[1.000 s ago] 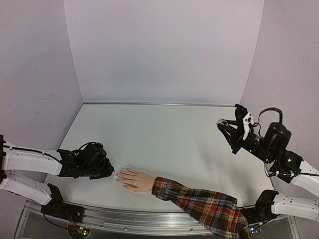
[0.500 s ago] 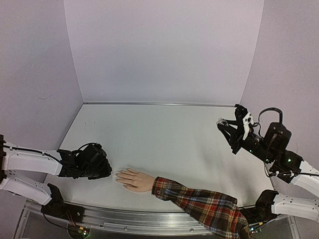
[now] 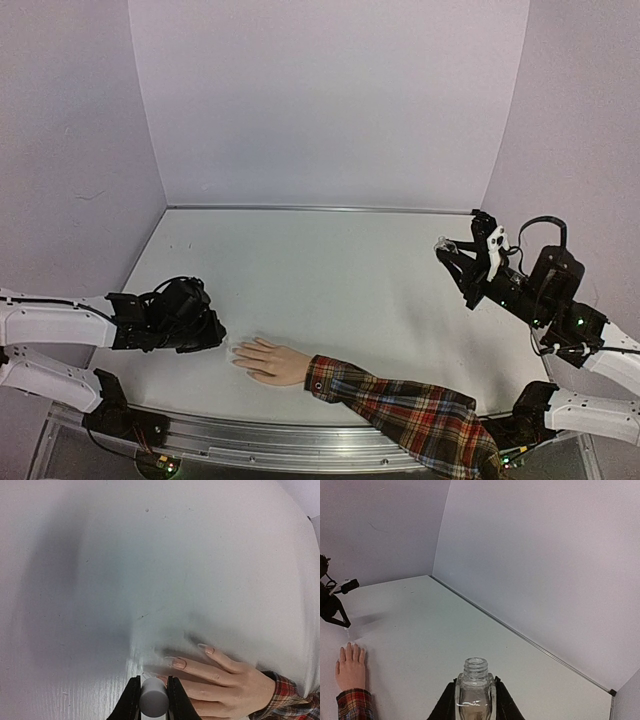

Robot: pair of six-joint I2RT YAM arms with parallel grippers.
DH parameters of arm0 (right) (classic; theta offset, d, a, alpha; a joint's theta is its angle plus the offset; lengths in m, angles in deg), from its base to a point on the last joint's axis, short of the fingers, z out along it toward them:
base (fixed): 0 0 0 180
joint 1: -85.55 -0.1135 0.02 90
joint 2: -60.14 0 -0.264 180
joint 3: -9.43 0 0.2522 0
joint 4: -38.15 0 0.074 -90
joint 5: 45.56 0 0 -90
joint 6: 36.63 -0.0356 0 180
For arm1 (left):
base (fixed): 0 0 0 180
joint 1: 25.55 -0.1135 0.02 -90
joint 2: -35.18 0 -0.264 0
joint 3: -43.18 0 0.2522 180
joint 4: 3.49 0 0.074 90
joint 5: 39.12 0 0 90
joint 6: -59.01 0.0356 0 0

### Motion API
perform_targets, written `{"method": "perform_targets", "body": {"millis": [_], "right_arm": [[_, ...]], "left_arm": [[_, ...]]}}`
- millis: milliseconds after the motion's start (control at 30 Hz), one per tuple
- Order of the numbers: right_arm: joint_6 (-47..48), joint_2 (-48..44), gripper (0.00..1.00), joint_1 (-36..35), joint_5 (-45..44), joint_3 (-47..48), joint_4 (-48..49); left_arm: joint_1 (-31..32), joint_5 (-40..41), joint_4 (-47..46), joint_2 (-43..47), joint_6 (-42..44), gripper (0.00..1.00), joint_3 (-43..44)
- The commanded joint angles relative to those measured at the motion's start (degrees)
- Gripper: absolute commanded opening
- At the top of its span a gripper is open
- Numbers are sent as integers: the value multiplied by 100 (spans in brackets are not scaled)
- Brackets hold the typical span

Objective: Paint the nails

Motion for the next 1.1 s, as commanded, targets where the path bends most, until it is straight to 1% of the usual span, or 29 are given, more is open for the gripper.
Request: {"method": "perform_targets", "body": {"millis": [0, 300, 1067], "right_arm": [[-32, -30, 0, 21, 67, -26, 185], [-49, -57, 0, 21, 74, -36, 186], [-67, -61, 0, 21, 74, -34, 176]], "left_arm": [[6, -234, -250, -28, -19, 0, 160], [6, -294, -481, -211, -24, 0, 114], [5, -122, -191, -264, -276, 0, -24]]}}
